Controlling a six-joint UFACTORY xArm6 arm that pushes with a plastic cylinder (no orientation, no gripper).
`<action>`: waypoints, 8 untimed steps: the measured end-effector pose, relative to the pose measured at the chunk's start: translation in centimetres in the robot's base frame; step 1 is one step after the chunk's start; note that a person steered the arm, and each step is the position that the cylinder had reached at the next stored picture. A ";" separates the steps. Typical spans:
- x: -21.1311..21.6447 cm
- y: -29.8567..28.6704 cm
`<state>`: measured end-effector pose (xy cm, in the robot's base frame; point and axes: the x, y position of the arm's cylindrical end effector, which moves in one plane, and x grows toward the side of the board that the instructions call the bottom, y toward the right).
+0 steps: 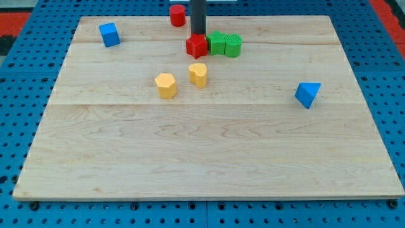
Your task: Move the red star to the top right of green star
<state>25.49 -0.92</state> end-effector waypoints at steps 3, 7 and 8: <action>7.6 -6.0; 1.9 9.2; 2.1 3.7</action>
<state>27.55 2.79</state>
